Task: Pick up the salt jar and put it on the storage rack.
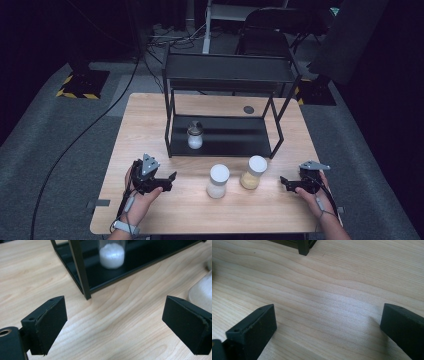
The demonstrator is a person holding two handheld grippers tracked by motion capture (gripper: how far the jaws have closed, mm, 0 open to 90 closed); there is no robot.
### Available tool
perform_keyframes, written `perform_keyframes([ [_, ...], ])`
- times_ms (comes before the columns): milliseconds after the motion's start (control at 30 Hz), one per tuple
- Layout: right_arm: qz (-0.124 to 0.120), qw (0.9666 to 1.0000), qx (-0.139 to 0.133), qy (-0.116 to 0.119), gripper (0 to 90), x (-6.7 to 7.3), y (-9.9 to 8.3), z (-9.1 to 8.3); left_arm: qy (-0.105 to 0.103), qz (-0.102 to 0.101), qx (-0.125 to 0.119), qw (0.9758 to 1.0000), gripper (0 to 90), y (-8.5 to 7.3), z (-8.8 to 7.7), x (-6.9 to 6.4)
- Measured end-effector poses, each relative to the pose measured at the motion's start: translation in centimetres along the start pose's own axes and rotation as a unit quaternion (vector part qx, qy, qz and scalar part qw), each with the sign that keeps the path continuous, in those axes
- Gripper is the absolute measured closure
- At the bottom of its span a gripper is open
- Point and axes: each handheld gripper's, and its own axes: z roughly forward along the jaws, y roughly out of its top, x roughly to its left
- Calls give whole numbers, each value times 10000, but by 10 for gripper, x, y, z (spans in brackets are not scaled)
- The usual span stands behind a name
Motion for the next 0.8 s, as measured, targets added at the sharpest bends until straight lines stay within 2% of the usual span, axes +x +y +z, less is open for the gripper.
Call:
perform_keyframes([
  [300, -1, 10000, -1, 0, 3, 0, 0, 0, 148, 94, 252, 9995, 59, -10, 8, -7],
  [700, -1, 10000, 0, 0, 3, 0, 0, 0, 187, -46, 569, 9982, 61, -16, 19, -9],
  [800, 0, 10000, 0, 0, 3, 0, 0, 0, 207, -3, 682, 9975, 61, -16, 22, -10],
])
